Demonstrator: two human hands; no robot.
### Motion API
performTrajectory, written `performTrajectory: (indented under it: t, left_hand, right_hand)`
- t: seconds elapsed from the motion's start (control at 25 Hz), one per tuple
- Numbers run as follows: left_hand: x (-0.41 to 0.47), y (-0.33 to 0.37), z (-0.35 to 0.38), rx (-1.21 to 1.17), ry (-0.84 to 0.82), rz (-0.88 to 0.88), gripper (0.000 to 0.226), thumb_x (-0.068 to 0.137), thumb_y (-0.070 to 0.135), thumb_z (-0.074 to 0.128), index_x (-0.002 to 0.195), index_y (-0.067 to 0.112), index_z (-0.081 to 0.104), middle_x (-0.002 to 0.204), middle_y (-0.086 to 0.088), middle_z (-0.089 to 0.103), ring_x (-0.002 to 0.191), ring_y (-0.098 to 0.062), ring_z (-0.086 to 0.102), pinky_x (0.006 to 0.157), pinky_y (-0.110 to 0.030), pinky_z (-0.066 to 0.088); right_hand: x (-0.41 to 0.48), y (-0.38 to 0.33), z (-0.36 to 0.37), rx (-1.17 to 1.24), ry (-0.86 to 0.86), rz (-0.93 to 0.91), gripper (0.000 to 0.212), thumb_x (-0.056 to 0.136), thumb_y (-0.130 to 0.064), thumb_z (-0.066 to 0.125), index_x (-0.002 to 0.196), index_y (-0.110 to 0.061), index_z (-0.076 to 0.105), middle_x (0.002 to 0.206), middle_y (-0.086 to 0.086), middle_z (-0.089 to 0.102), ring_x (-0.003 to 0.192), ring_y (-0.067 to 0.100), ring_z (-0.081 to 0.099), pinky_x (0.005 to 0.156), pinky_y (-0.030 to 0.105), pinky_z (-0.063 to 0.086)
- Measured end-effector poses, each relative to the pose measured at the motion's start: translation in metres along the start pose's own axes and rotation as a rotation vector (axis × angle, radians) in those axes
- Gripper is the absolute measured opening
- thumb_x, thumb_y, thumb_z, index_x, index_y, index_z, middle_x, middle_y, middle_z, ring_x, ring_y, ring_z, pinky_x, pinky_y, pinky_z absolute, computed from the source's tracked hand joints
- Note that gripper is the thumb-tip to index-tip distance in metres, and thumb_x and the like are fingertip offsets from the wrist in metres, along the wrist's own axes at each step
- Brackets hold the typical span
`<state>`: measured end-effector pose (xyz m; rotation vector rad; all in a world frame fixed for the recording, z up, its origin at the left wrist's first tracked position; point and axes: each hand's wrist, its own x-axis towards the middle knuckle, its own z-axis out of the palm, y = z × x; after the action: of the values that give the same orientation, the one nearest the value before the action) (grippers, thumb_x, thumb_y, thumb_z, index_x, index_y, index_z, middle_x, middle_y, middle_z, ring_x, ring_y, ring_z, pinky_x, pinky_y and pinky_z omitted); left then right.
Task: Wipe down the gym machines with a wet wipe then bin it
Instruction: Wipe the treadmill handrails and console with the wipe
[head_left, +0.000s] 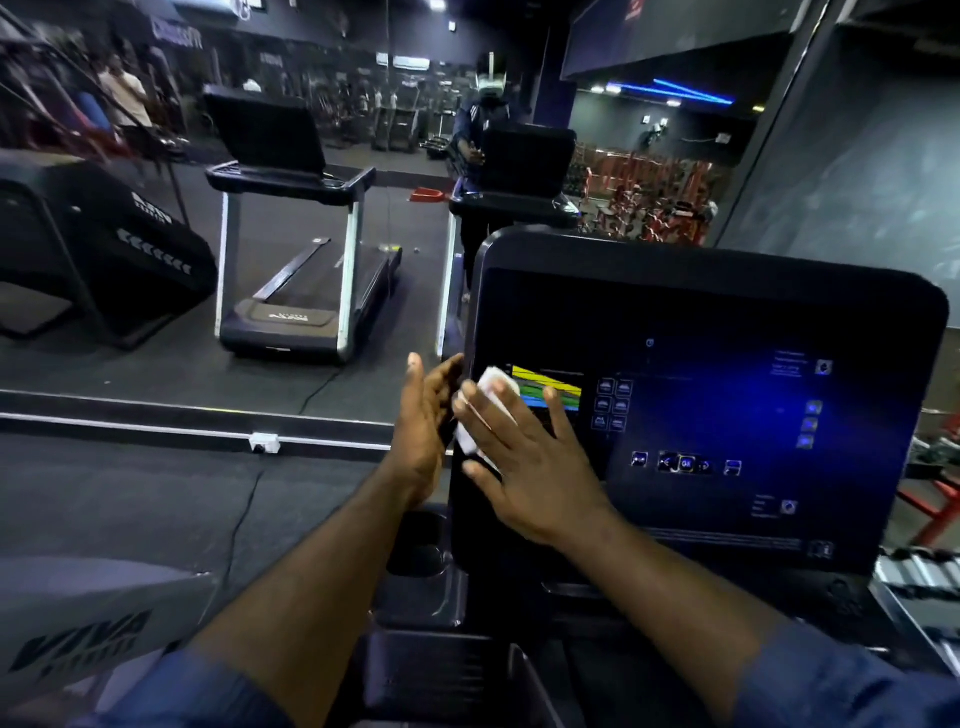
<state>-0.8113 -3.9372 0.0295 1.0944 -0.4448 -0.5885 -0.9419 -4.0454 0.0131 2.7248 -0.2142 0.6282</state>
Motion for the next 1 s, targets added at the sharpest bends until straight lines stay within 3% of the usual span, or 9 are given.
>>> performTrajectory:
  t: [0.08, 0.24, 0.28, 0.44, 0.52, 0.68, 0.8, 0.88, 1.0]
  left_hand:
    - [-0.001, -0.004, 0.000, 0.031, -0.034, -0.027, 0.075, 0.106, 0.067, 0.016, 0.146, 0.018, 0.056, 0.134, -0.007, 0.071, 0.131, -0.025, 0.063, 0.113, -0.046, 0.046]
    - [-0.009, -0.008, 0.009, 0.057, -0.110, -0.032, 0.070, 0.109, 0.061, 0.015, 0.151, 0.018, 0.050, 0.139, -0.007, 0.068, 0.131, -0.021, 0.063, 0.107, -0.039, 0.052]
    - [-0.011, -0.008, 0.012, 0.021, -0.113, -0.051, 0.070, 0.110, 0.057, 0.016, 0.151, 0.013, 0.050, 0.140, -0.011, 0.066, 0.132, -0.023, 0.062, 0.108, -0.038, 0.052]
    - [-0.011, -0.019, 0.009, -0.036, -0.152, -0.197, 0.083, 0.106, 0.068, 0.017, 0.145, 0.006, 0.057, 0.141, -0.020, 0.064, 0.132, -0.030, 0.061, 0.114, -0.045, 0.047]
    - [-0.011, -0.026, 0.008, 0.026, -0.146, -0.187, 0.083, 0.106, 0.069, 0.014, 0.146, 0.009, 0.058, 0.140, -0.018, 0.065, 0.133, -0.030, 0.061, 0.115, -0.047, 0.045]
    - [-0.009, -0.035, 0.009, 0.246, -0.032, -0.083, 0.086, 0.092, 0.090, 0.023, 0.151, 0.035, 0.051, 0.144, -0.005, 0.064, 0.134, -0.023, 0.060, 0.114, -0.058, 0.045]
    - [-0.002, -0.047, 0.006, 0.288, 0.059, -0.065, 0.097, 0.083, 0.098, 0.029, 0.151, 0.034, 0.052, 0.150, -0.001, 0.059, 0.141, -0.019, 0.054, 0.120, -0.054, 0.039]
    - [-0.007, -0.041, 0.006, 0.302, 0.091, -0.048, 0.090, 0.089, 0.093, 0.026, 0.144, 0.030, 0.060, 0.139, 0.001, 0.068, 0.131, -0.016, 0.062, 0.117, -0.049, 0.044]
    - [-0.015, -0.033, 0.008, 0.296, 0.018, -0.095, 0.073, 0.100, 0.078, 0.020, 0.133, 0.033, 0.067, 0.124, 0.001, 0.075, 0.118, -0.015, 0.070, 0.109, -0.048, 0.052]
  right_hand:
    - [-0.018, 0.031, 0.000, -0.027, -0.014, 0.056, 0.074, 0.107, -0.059, 0.032, 0.166, -0.033, -0.003, 0.174, -0.015, -0.002, 0.160, 0.008, -0.006, 0.127, 0.054, -0.010]
    - [0.035, 0.036, -0.021, 0.168, 0.114, 0.624, 0.079, 0.109, -0.058, 0.022, 0.163, -0.017, -0.019, 0.171, 0.000, -0.025, 0.159, 0.021, -0.020, 0.124, 0.055, -0.014]
    - [0.039, 0.016, -0.020, 0.187, 0.123, 0.601, 0.080, 0.109, -0.058, 0.024, 0.164, -0.015, -0.016, 0.172, 0.002, -0.023, 0.159, 0.022, -0.018, 0.126, 0.055, -0.012]
    - [-0.042, -0.014, 0.016, 0.060, -0.048, 0.096, 0.077, 0.108, -0.056, 0.036, 0.167, -0.028, -0.004, 0.174, -0.012, -0.012, 0.161, 0.013, -0.001, 0.128, 0.053, -0.004]
    - [-0.064, 0.036, 0.016, 0.032, -0.040, 0.217, 0.076, 0.108, -0.060, 0.029, 0.166, -0.030, -0.010, 0.173, -0.014, -0.012, 0.161, 0.012, -0.001, 0.126, 0.054, -0.011]
    - [-0.013, 0.073, -0.007, 0.188, 0.092, 0.770, 0.081, 0.108, -0.062, 0.020, 0.163, -0.017, -0.018, 0.172, 0.005, -0.023, 0.159, 0.026, -0.017, 0.125, 0.065, -0.005]
    - [-0.016, -0.007, 0.018, 0.187, 0.025, 0.441, 0.080, 0.107, -0.062, 0.026, 0.166, -0.020, -0.007, 0.173, -0.001, -0.018, 0.161, 0.025, -0.010, 0.127, 0.062, -0.002]
    - [-0.073, -0.034, 0.041, 0.135, -0.062, 0.190, 0.075, 0.106, -0.061, 0.031, 0.167, -0.028, 0.004, 0.174, -0.010, -0.010, 0.161, 0.018, 0.001, 0.126, 0.063, 0.010]
    - [-0.100, 0.014, 0.045, 0.042, -0.032, 0.380, 0.075, 0.105, -0.061, 0.028, 0.167, -0.025, 0.005, 0.174, -0.005, -0.006, 0.161, 0.019, 0.001, 0.124, 0.069, 0.009]
